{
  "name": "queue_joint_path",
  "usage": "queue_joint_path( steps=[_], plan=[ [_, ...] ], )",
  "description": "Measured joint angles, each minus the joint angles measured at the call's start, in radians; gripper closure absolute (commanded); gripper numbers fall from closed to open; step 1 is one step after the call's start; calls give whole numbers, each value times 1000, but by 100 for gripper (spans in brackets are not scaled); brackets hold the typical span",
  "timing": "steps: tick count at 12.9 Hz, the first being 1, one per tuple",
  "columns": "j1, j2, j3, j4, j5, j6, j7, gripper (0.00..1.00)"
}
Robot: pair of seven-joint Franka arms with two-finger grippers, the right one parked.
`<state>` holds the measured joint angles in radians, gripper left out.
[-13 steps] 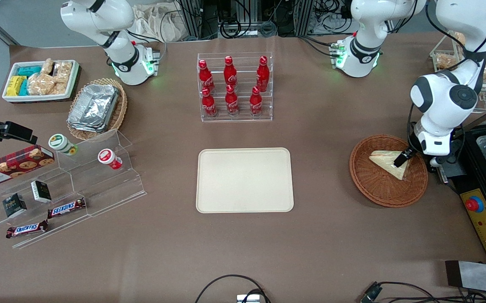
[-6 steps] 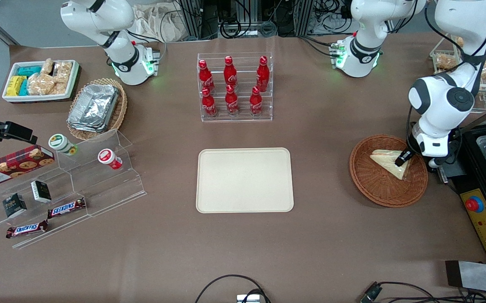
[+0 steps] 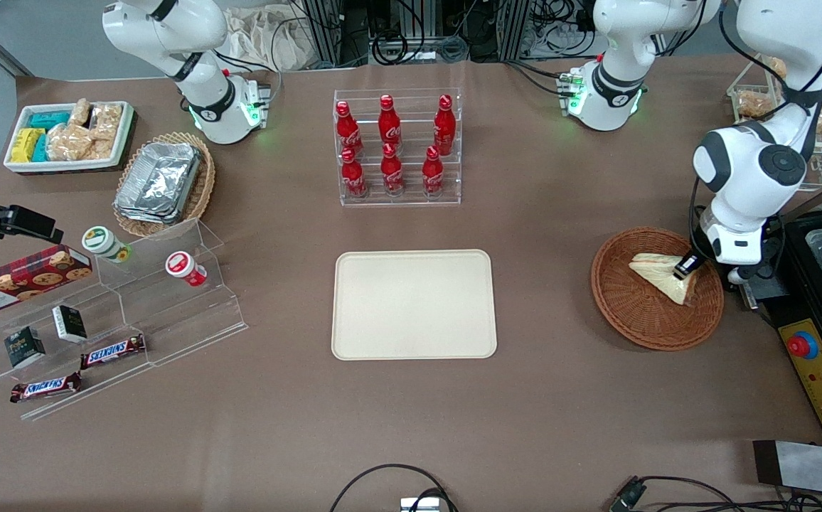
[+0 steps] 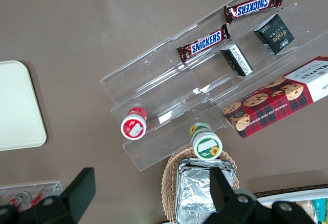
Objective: Place sandwich from basket to tray
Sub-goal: 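Lift the sandwich up out of the basket with the left gripper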
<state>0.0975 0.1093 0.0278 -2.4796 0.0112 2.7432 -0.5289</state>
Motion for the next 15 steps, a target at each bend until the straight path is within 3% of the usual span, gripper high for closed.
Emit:
queue_joint_path(
  steps=[3,6,9,15],
  plan=[
    [0,-78,-2,33,20,-136,128,89],
    [-1,-145,-7,37,111,-207,256,89],
    [-6,-183,-14,38,126,-235,427,88],
    [-15,-227,-162,145,127,-460,588,85]
  ],
)
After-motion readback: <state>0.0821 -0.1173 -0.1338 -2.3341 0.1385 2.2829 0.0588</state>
